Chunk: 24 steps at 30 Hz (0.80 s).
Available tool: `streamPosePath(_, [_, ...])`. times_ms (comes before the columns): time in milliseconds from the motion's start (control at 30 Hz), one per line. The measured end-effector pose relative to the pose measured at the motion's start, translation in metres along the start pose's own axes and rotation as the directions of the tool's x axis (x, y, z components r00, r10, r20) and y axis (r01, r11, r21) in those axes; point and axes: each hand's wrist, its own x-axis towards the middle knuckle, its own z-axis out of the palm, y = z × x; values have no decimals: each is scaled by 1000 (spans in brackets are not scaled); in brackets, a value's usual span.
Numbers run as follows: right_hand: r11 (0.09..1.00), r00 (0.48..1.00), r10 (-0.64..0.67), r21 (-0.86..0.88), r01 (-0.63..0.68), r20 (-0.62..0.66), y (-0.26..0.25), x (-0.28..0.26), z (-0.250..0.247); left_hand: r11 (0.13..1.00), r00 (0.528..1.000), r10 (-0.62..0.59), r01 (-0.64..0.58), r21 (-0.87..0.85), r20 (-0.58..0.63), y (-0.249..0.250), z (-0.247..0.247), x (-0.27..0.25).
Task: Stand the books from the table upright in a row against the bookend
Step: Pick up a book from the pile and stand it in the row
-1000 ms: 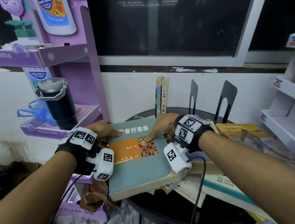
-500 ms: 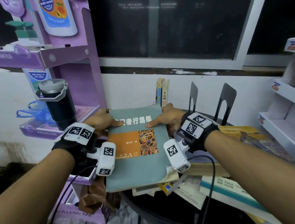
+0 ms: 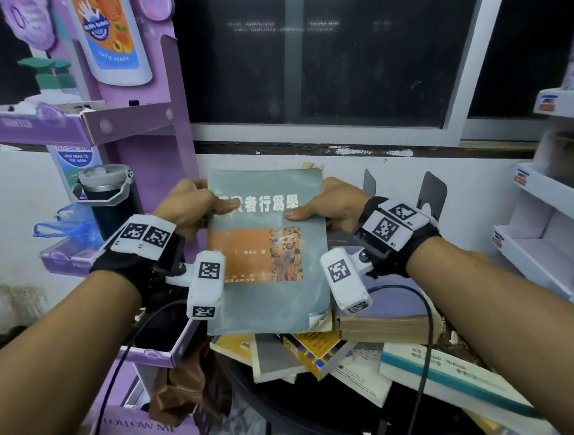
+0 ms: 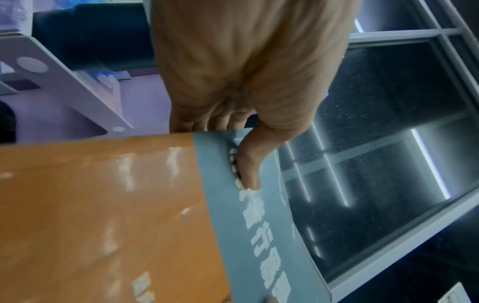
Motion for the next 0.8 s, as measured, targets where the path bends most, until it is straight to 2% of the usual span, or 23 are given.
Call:
streamPosePath(233, [976,974,-203,58,209,-101,-23,-18,-31,982,984,172,-175,-70,-43,42,18,-11])
streamPosePath(433, [940,927,-288,114,322,-241,-32,-29,-58,944,955,285,-295,-148,-84,63,42,-11])
streamPosePath(567, [921,887,-330,97,378,-325,-25,-34,-76,920,944,315,-329,-211,-98,65,64,-11])
streamPosePath(800, [908,859,-351,88,409,-373,-1,-41,-105,882,945,317,-326,-340,-83,54,104,-12])
